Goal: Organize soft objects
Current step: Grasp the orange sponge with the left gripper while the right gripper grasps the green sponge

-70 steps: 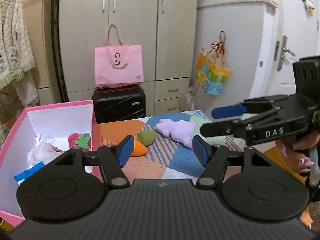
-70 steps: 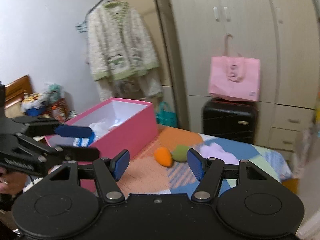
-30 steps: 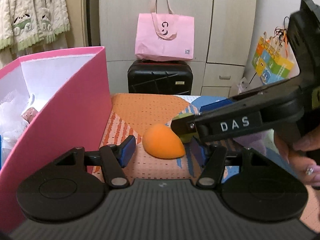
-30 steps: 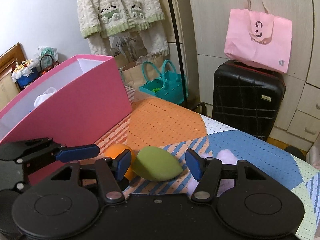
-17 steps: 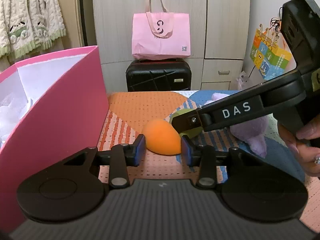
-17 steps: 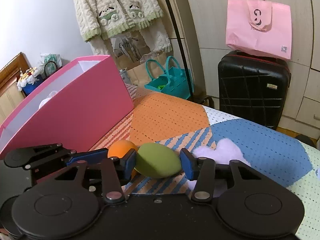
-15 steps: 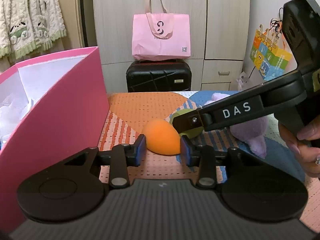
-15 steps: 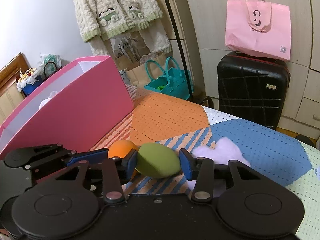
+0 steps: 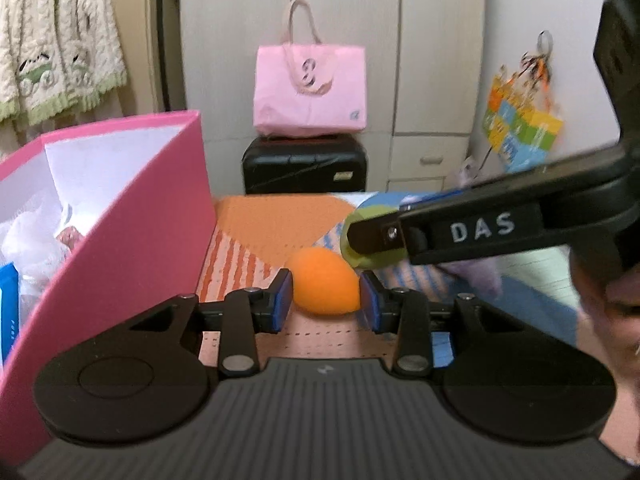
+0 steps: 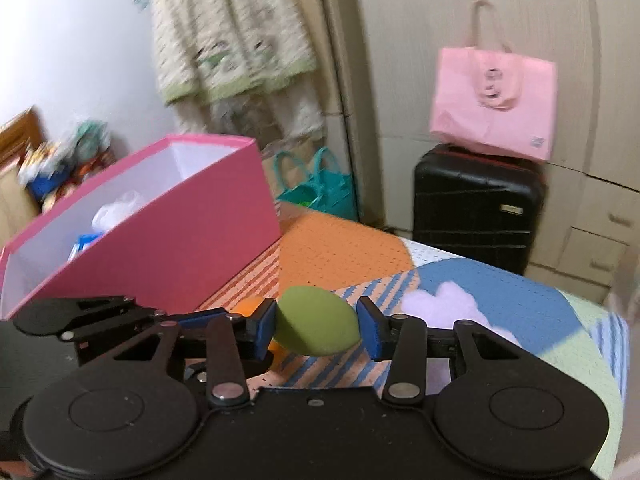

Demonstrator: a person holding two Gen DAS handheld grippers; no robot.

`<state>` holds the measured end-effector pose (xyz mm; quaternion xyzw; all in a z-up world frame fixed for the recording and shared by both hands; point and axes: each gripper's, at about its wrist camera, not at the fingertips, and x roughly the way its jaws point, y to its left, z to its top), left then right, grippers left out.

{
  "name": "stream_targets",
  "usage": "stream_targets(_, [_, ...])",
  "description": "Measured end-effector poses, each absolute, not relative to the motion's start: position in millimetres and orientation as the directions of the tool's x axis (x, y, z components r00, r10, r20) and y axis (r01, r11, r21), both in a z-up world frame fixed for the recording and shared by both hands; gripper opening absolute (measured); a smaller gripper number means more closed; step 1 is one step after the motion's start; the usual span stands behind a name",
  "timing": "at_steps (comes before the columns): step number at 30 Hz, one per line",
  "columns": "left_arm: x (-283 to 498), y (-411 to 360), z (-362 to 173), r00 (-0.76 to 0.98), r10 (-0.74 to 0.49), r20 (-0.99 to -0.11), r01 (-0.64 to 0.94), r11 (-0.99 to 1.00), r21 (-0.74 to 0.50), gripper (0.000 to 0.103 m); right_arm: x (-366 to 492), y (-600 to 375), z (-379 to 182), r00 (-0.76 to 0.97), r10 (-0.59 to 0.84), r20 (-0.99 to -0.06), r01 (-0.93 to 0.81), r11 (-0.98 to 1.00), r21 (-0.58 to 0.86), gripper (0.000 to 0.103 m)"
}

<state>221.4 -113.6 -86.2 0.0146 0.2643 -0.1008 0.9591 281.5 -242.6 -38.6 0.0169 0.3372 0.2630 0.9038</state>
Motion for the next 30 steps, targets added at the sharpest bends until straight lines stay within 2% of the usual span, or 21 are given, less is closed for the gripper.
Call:
stream_targets(3, [210.6,-112.6,-80.2,0.844,-0.206,-0.495,0.227,0.974,-0.018,0.026,264.2,-250.9,-38.1,0.669,0.471,-0.575,-0.419,0.878,0.232,0.049])
stream_targets(7, [200.3,-110.2,-74.6,0.828,-0.261,-0.497,0.273,0.961,-0.049,0.026,247.8,-260.3,-34.5,0.685,0.471,-0.555,-0.402,0.881,0.252,0.049])
stream_targets(16, [197.7,-99.9,-87.7,0.804,-0.255,-0.537,0.25,0.965,-0.084,0.027,219.8,-266.2,-43.0,0.702,0.423,-0.573,-0.359,0.905,0.229,0.049])
stream_targets(19, [195.8,-99.7,-88.9,0.813,-0.247,-0.527,0.247,0.966,-0.072,0.03,211.2,-265.3,-48.6,0.708,0.409,-0.576,-0.352,0.911,0.215,0.049])
stream_targets(22, [195.4,-99.5,-89.3,0.81,-0.245,-0.532,0.247,0.967,-0.07,0.041,202.5,-266.4,-54.1,0.718,0.394,-0.573,-0.349,0.917,0.194,0.049])
stream_targets(24, [194.5,-100.5,-89.3,0.815,-0.231,-0.532,0.238,0.97,-0.057,0.044,199.1,-264.5,-57.0,0.724,0.385,-0.572,-0.35,0.92,0.175,0.049])
stream_targets(26, [196.1,-103.0,-90.7,0.821,-0.19,-0.539,0.214,0.977,-0.018,0.051,196.7,-262.2,-60.0,0.727,0.378,-0.573,-0.354,0.922,0.16,0.049])
stream_targets(30, [201.1,-104.9,-98.4,0.835,-0.105,-0.54,0.15,0.988,0.04,0.054,192.4,-259.4,-62.7,0.742,0.362,-0.564,-0.357,0.926,0.124,0.049])
